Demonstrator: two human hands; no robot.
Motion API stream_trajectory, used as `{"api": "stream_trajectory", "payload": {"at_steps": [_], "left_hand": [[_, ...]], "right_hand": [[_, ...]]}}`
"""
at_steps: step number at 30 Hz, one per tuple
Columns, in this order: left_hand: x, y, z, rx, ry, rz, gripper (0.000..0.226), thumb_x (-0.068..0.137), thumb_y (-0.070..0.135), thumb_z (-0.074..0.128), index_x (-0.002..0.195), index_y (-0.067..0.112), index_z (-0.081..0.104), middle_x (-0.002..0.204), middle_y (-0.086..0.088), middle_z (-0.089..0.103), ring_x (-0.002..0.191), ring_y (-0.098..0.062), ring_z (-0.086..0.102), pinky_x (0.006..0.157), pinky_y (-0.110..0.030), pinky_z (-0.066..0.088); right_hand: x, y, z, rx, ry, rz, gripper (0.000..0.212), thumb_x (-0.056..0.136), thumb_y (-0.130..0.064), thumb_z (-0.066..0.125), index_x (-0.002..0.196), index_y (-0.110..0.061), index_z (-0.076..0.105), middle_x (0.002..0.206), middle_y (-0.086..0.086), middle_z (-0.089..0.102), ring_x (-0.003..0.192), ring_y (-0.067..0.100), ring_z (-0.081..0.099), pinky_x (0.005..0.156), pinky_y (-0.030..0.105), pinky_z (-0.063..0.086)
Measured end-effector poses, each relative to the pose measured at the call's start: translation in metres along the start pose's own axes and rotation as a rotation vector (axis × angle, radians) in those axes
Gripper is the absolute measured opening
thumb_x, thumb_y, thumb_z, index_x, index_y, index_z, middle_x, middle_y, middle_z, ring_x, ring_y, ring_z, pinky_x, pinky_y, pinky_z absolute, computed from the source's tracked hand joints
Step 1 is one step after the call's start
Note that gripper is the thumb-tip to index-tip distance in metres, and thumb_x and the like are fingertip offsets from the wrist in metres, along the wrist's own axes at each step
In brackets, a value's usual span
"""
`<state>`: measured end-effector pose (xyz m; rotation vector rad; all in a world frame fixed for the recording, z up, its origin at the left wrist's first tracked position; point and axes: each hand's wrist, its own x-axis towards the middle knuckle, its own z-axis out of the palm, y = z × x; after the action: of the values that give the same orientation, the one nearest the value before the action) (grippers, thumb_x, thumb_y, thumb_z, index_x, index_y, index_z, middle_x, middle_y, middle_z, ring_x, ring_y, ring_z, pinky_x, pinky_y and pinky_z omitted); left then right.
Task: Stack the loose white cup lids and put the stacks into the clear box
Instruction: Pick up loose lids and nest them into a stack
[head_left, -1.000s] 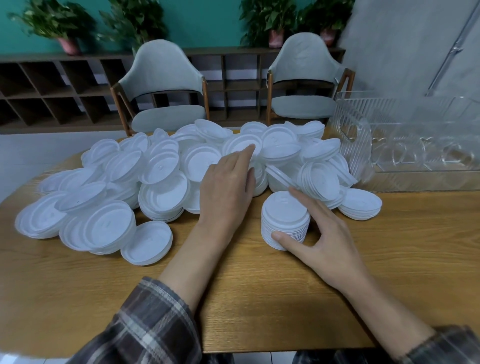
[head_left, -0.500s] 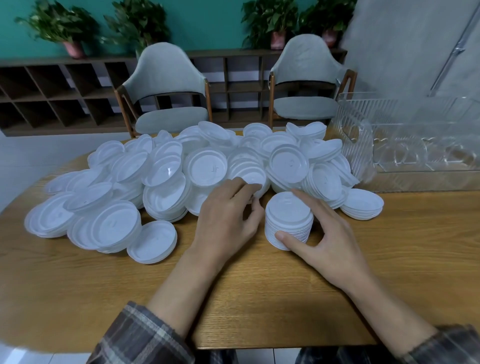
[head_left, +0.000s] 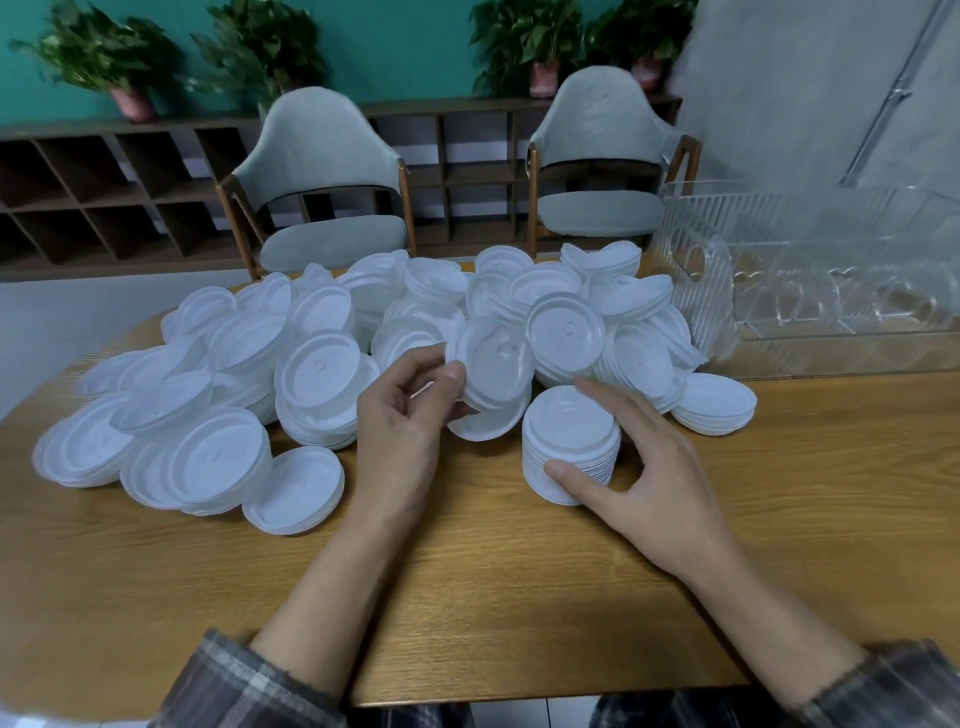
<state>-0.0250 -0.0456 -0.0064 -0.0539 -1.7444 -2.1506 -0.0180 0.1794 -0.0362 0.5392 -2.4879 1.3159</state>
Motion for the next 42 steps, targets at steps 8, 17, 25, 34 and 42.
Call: {"api": "stream_trajectory", "payload": {"at_steps": [8, 17, 25, 34, 42], "left_hand": [[-0.003, 0.004, 0.003, -0.084, -0.356, -0.119, 0.07, 0.084, -0.002, 0.071, 0.148, 0.02, 0.056, 0.102, -0.009, 0.071, 0.093, -0.025, 0.073, 0.084, -0.036, 0.062], [-0.011, 0.0, 0.009, 0.322, -0.381, -0.052, 0.055, 0.078, 0.015, 0.093, 0.126, 0.032, 0.072, 0.079, 0.003, 0.062, 0.073, -0.013, 0.057, 0.071, -0.029, 0.049], [-0.014, -0.006, 0.013, 0.454, -0.356, -0.004, 0.047, 0.067, 0.036, 0.1, 0.105, 0.036, 0.073, 0.07, 0.006, 0.058, 0.068, -0.015, 0.053, 0.067, -0.033, 0.047], [-0.013, -0.01, 0.012, 0.513, -0.35, 0.043, 0.045, 0.072, 0.041, 0.095, 0.111, 0.038, 0.073, 0.07, 0.006, 0.057, 0.064, -0.01, 0.048, 0.064, -0.023, 0.044], [-0.013, -0.01, 0.008, 0.576, -0.391, 0.142, 0.041, 0.08, 0.049, 0.088, 0.117, 0.038, 0.074, 0.068, 0.003, 0.058, 0.06, -0.007, 0.049, 0.063, -0.023, 0.043]], "right_hand": [[0.0, -0.003, -0.001, 0.019, 0.011, 0.009, 0.087, 0.077, -0.054, 0.081, 0.154, -0.036, 0.043, 0.144, -0.03, 0.051, 0.134, -0.01, 0.046, 0.106, 0.008, 0.039], [-0.002, -0.003, -0.001, 0.033, -0.013, 0.014, 0.09, 0.079, -0.054, 0.082, 0.156, -0.038, 0.039, 0.147, -0.027, 0.05, 0.137, -0.006, 0.046, 0.111, 0.029, 0.046], [-0.002, -0.001, -0.001, 0.016, -0.044, -0.007, 0.09, 0.078, -0.051, 0.082, 0.156, -0.042, 0.039, 0.148, -0.03, 0.048, 0.14, -0.011, 0.04, 0.111, 0.01, 0.033], [-0.003, -0.001, -0.001, 0.078, -0.015, 0.02, 0.088, 0.069, -0.059, 0.084, 0.147, -0.033, 0.053, 0.138, -0.024, 0.06, 0.129, -0.003, 0.056, 0.108, 0.03, 0.05], [-0.003, -0.003, 0.001, -0.02, -0.014, -0.043, 0.083, 0.077, -0.058, 0.078, 0.151, -0.031, 0.051, 0.142, -0.022, 0.055, 0.135, -0.012, 0.045, 0.106, 0.004, 0.031]]}}
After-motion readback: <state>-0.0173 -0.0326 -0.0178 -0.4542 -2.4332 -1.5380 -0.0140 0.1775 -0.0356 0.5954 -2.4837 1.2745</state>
